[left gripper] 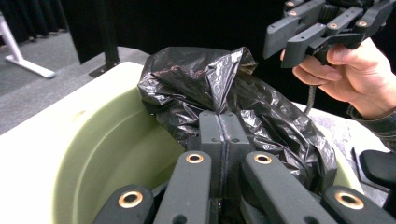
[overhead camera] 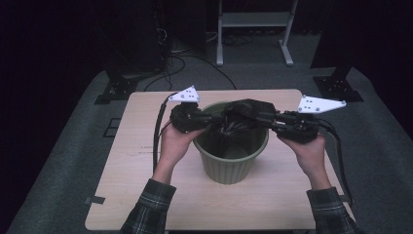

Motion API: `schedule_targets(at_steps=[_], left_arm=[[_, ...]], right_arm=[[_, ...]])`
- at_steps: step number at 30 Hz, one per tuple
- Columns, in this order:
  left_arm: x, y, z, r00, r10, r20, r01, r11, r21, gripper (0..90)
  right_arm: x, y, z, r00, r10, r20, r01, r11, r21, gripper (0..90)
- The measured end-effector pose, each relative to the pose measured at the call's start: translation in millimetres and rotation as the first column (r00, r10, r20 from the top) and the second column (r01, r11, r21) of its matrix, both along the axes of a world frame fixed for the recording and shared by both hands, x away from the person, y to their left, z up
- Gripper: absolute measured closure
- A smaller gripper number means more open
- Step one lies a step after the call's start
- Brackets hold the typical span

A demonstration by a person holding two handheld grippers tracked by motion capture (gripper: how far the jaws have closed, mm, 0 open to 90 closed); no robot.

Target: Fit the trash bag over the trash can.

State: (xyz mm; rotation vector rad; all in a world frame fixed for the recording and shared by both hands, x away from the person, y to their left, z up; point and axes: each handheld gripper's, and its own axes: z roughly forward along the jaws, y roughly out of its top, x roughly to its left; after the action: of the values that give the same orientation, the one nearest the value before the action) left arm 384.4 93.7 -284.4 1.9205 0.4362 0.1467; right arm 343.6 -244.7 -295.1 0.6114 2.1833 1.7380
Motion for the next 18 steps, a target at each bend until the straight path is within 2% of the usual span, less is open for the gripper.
schedule_targets(at_steps=[6, 13, 15, 18], left_arm=[[-1.8, 8.5, 1.4, 1.0, 0.008, -0.001, -0.008, 0.9997, -0.022, 89.6], [-7.1, 5.1, 1.0, 0.9999, -0.01, 0.009, 0.011, 0.9996, -0.027, 89.6], [-7.8, 4.8, 1.0, 0.9998, -0.016, 0.011, 0.016, 0.9995, -0.026, 89.6], [-7.9, 5.6, 0.7, 0.9998, -0.017, 0.007, 0.017, 0.9995, -0.026, 89.6]], right_arm=[[-0.6, -12.5, -14.5, 0.9991, -0.016, -0.038, 0.016, 1.0, -0.004, 74.2], [4.4, -1.7, -19.9, 0.9975, 0.014, -0.069, -0.014, 1.0, 0.009, 69.5], [6.4, 1.1, -21.2, 0.9962, 0.018, -0.085, -0.018, 1.0, -0.001, 67.3], [6.4, 3.5, -23.3, 0.9972, -0.004, -0.075, 0.002, 0.999, -0.033, 67.2]])
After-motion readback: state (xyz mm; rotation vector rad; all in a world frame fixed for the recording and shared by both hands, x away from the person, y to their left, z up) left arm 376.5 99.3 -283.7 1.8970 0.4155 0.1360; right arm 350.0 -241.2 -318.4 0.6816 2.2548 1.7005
